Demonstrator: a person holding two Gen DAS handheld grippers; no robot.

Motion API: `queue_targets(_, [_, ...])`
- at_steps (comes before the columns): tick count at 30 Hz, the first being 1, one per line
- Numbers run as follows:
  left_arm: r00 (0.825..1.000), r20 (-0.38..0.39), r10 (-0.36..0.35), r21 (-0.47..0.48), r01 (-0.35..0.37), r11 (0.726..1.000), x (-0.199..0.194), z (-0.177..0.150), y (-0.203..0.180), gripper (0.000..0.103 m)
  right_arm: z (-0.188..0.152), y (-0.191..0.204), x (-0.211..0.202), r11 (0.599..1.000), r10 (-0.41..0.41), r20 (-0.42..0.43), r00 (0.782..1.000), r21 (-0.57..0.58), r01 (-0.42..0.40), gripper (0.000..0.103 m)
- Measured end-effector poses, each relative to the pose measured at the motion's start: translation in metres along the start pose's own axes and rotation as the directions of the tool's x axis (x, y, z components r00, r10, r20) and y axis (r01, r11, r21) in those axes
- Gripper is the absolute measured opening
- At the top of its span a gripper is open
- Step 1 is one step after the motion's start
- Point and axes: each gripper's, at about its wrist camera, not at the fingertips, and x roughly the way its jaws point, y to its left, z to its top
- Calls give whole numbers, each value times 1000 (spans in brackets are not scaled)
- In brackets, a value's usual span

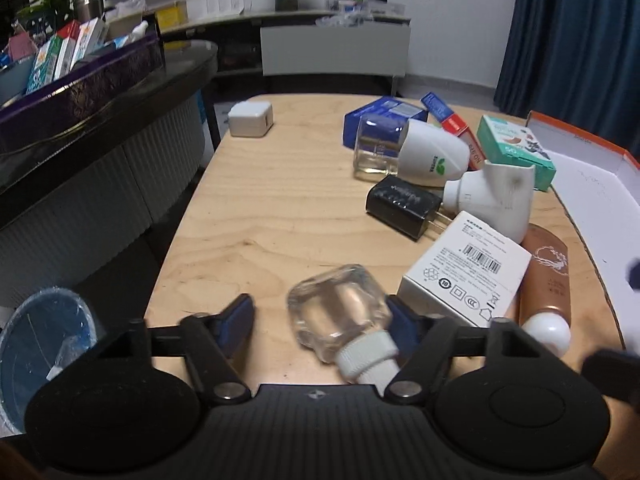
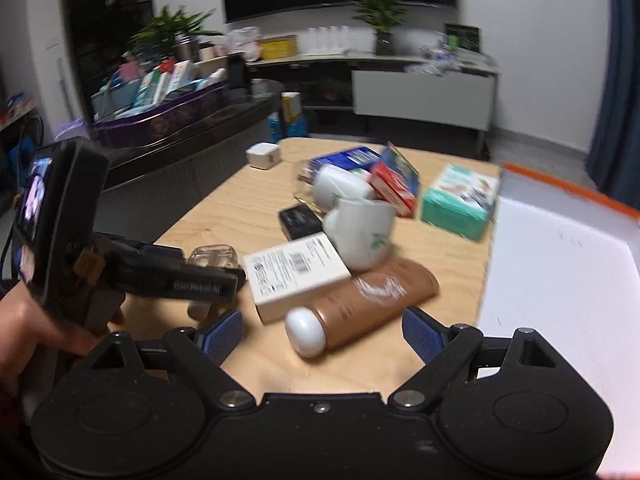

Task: Organize rigid objects
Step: 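Grasp the glass bottle with the left tool while the right tool grasps the white box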

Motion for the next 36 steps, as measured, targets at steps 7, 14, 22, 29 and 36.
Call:
queue_targets(7, [999, 21, -37, -53, 38, 998, -9, -2, 22, 52, 20, 17, 41, 988, 50, -61, 997, -145, -59, 102])
queue_targets(14, [998, 35, -50, -83, 53, 995, -17, -3, 32, 52, 33, 18, 91, 980, 28, -190, 981, -190, -65, 102])
queue_targets(22, [998, 49, -39, -119, 45, 992, -28, 3, 29, 52, 40, -2, 98, 993, 117, -201, 972, -3, -121, 93])
queue_targets(29, [998, 66, -21, -108, 28, 994, -47, 14, 13, 51, 42, -3, 49, 995, 99, -87, 991, 27, -97, 93])
queue_targets(36, [993, 114, -32, -48, 38, 998, -69, 23, -20, 35, 40, -23, -3, 997, 42, -1, 999, 63, -42, 93])
